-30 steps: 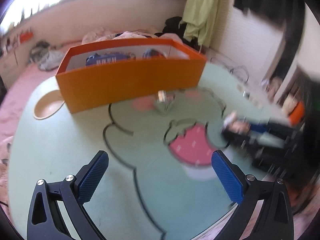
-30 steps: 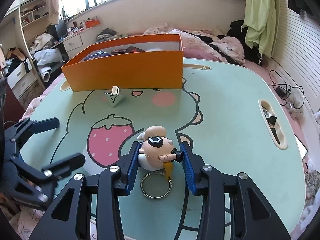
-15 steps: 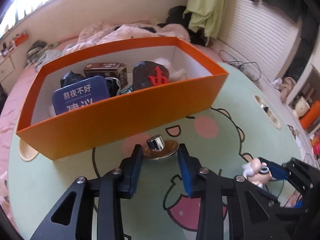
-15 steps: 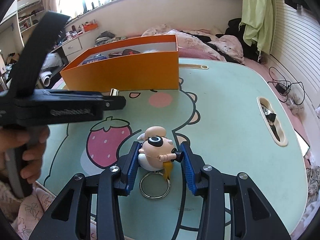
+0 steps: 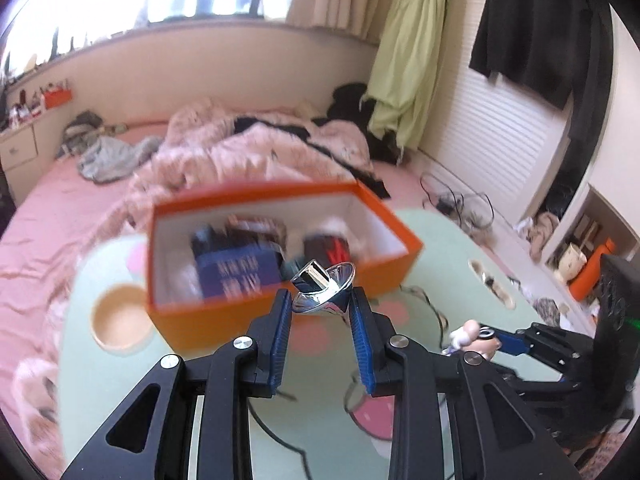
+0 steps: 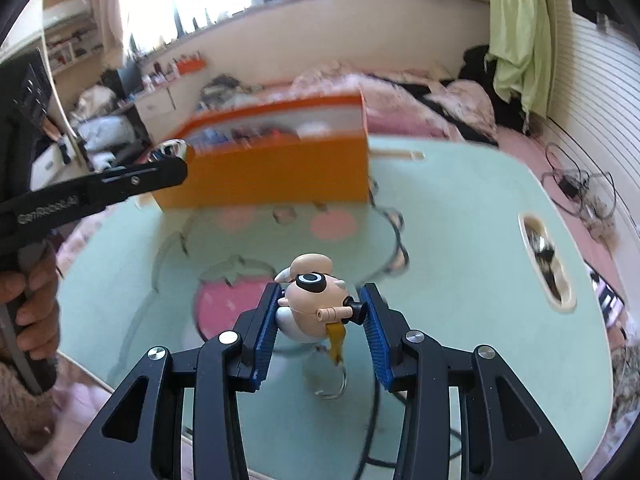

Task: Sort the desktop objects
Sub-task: 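Grasp the silver ring with the left gripper while the right holds the doll keychain, then drop the silver ring into the orange box with the left gripper while the right drops the doll in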

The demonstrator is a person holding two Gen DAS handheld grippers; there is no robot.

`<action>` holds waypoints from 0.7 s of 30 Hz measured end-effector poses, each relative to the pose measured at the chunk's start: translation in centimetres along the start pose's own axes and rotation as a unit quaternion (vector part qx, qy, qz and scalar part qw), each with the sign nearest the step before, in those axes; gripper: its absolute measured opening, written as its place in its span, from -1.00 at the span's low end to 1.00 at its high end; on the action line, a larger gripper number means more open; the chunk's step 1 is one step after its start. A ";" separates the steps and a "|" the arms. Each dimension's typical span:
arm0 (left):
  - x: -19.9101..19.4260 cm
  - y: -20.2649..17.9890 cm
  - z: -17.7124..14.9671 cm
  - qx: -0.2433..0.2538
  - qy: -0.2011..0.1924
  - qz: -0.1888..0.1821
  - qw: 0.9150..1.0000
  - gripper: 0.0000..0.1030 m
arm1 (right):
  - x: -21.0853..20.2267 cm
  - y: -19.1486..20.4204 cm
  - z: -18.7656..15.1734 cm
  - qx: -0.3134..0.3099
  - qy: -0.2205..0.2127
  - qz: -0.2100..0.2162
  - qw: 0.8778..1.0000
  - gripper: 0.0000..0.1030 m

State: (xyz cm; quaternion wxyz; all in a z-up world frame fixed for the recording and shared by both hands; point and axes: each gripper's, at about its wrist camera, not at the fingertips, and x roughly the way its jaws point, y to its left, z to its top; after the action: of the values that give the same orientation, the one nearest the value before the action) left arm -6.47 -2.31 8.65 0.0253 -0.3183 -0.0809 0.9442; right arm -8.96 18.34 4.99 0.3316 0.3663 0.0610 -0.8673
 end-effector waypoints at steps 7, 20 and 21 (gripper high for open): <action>2.2 2.0 4.7 -0.008 0.011 0.014 1.000 -0.46 | -0.1 1.0 8.4 -0.010 -0.048 0.013 0.999 -0.19; 6.1 5.3 4.6 -0.055 0.028 0.059 0.996 0.49 | 8.6 -1.0 15.8 0.076 0.023 0.031 0.996 0.03; 5.5 5.3 4.3 -0.054 0.024 0.060 0.996 0.50 | 8.0 -1.1 15.6 0.077 0.013 0.031 0.996 0.09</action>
State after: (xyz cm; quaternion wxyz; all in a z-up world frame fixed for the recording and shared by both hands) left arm -13.43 -7.60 7.81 -0.0470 -0.3463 -0.1117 0.9302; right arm -23.02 9.52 10.74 0.3284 0.4042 -0.0133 -0.8536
